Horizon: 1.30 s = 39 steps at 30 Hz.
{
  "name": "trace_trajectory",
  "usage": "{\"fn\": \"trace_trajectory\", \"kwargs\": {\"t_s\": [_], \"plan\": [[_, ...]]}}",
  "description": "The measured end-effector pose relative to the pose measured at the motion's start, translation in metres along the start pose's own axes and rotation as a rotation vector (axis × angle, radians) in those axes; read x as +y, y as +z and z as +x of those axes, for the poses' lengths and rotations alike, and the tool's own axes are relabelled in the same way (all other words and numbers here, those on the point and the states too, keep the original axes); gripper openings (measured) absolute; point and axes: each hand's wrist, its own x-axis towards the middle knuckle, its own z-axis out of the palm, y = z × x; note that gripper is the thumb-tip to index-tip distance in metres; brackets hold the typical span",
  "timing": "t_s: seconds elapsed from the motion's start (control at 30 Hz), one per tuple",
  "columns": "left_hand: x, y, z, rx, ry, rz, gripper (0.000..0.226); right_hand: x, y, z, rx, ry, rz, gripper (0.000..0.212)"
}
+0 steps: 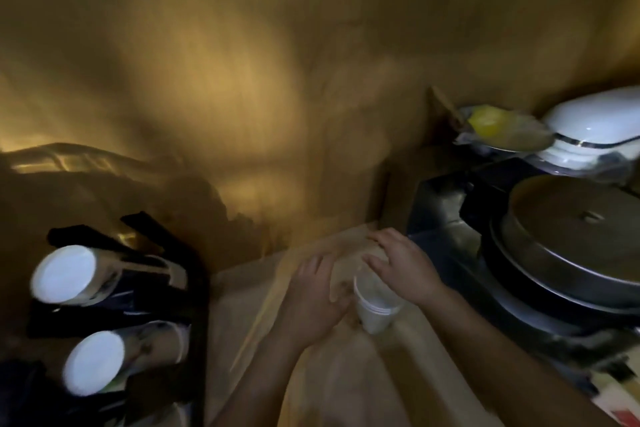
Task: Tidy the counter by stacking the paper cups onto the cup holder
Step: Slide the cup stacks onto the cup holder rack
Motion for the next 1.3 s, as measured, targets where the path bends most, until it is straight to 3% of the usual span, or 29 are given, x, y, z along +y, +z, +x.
{"fn": "trace_trajectory", "kwargs": {"t_s": [0.13,0.23,0.3,0.33,0.43,0.5,0.6,0.67,0.73,0.83,1.03,1.13,1.3], "plan": [[0.008,0.043,0.014,-0.115,-0.222,-0.278,0.079,0.03,0.003,-0.018,-0.051,0.177,-0.005,0.037],[0.016,0.06,0.022,-0.093,-0.455,-0.479,0.066,0.044,0.009,-0.026,-0.11,0.299,0.024,0.037],[0.019,0.067,0.024,-0.171,-0.623,-0.662,0.061,0.049,0.011,-0.028,-0.167,0.329,0.111,0.039],[0.02,0.069,0.023,-0.229,-0.713,-0.753,0.065,0.05,0.011,-0.029,-0.194,0.327,0.192,0.039],[0.014,0.074,0.023,-0.413,-0.961,-1.015,0.11,0.046,0.014,-0.031,-0.228,0.358,0.509,0.032],[0.007,0.075,0.025,-0.472,-1.025,-1.232,0.115,0.043,0.012,-0.031,-0.222,0.458,0.653,0.025],[-0.003,0.07,0.026,-0.436,-0.976,-1.611,0.087,0.042,0.009,-0.027,-0.271,0.559,0.712,0.034],[-0.007,0.065,0.025,-0.332,-0.946,-1.7,0.072,0.041,0.011,-0.025,-0.309,0.585,0.737,0.04],[-0.006,0.061,0.023,-0.244,-0.929,-1.646,0.062,0.038,0.015,-0.023,-0.337,0.581,0.709,0.038],[-0.001,0.056,0.022,-0.258,-0.82,-1.538,0.054,0.036,0.023,-0.021,-0.36,0.578,0.749,0.039],[0.0,0.04,0.012,-0.324,-0.741,-1.487,0.05,0.031,0.023,-0.012,-0.494,0.468,0.928,0.073],[-0.004,0.029,0.002,-0.346,-0.697,-1.217,0.062,0.027,0.021,-0.009,-0.542,0.356,0.939,0.078],[-0.012,0.008,-0.01,-0.179,-0.518,-1.189,0.072,0.006,0.025,-0.002,-0.597,0.177,0.912,0.082]]}}
